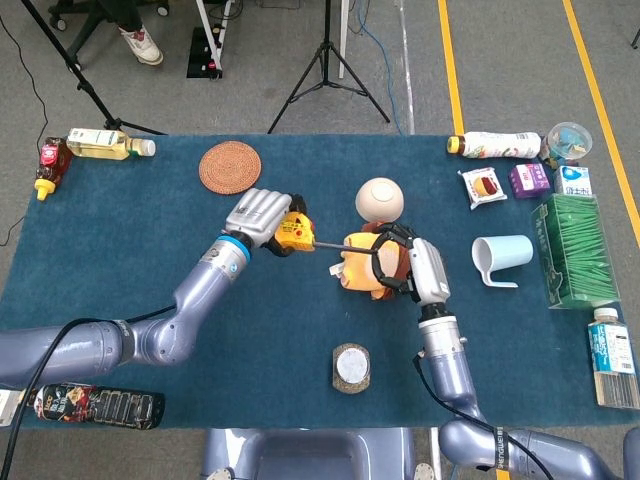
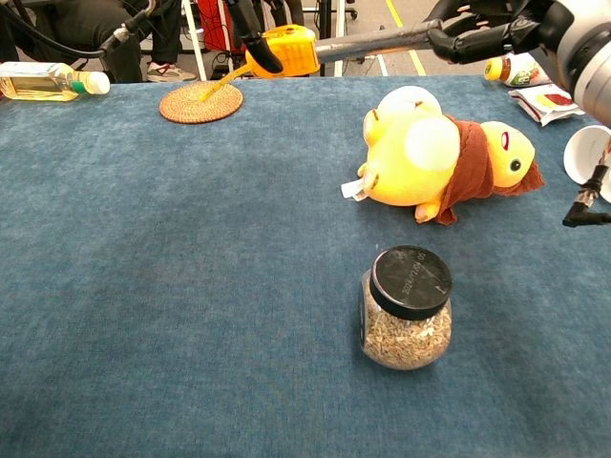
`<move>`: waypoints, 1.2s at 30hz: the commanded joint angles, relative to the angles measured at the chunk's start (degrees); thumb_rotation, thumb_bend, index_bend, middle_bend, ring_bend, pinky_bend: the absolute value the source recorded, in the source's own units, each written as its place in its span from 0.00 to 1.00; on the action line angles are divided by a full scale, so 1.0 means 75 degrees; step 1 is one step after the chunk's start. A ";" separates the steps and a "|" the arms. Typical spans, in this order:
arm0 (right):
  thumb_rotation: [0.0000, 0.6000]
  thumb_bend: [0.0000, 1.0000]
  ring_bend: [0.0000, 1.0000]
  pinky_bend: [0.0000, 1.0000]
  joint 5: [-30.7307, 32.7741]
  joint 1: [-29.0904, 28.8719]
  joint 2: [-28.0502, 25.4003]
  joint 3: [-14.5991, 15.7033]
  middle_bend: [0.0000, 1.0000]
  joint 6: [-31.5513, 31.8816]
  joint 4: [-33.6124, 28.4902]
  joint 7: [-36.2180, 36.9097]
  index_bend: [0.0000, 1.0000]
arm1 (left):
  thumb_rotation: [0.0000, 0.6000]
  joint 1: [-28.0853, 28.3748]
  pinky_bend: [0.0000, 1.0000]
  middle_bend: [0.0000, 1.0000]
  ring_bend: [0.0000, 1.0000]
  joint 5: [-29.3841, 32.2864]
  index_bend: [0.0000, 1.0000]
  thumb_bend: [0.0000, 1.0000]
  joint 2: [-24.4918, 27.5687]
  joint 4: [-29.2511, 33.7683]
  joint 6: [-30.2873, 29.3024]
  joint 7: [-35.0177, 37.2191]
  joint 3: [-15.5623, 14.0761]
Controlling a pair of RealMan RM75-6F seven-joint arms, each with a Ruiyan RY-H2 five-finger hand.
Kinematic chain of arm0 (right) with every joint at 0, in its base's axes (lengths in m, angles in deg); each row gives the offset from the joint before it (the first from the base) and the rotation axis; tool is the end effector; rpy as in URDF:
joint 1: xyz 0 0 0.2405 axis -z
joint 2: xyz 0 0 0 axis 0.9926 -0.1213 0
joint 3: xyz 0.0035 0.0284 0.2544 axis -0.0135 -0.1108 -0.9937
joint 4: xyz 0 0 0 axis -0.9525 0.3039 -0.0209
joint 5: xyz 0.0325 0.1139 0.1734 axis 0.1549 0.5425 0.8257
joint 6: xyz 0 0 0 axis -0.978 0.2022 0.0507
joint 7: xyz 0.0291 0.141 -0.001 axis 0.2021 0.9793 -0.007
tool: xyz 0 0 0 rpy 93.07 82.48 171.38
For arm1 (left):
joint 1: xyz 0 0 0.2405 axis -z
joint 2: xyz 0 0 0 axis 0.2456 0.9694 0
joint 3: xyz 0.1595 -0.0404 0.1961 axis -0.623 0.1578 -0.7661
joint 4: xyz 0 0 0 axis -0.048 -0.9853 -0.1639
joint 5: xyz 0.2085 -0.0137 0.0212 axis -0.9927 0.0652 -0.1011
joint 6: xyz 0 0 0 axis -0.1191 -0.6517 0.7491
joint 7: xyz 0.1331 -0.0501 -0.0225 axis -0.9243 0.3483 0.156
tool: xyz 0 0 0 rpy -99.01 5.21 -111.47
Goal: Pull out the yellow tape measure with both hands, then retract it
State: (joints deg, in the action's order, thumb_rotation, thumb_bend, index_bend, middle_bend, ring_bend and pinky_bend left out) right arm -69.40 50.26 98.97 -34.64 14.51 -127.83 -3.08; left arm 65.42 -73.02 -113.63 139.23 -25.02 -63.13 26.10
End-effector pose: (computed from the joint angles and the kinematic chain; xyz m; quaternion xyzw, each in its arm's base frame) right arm -0.1061 -0.3262 0.0349 0.4535 -0.5636 0.6084 0.3263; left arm 0.0133 0.4168 0.0447 -0.7427 -0.4236 -0.3394 0.3921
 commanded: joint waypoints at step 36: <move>1.00 0.25 0.10 0.13 -0.0336 0.0115 -0.0912 0.0388 0.11 -0.0511 0.0384 0.0610 0.06 | 1.00 -0.1949 0.40 0.45 0.35 -0.1851 0.55 0.26 -0.0247 0.0063 -0.0876 0.0300 -0.1303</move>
State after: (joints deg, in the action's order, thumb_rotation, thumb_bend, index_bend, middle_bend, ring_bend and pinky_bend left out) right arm -71.82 51.02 92.22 -31.76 10.59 -124.97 1.35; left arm 52.54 -85.26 -114.40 140.48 -30.58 -61.72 17.55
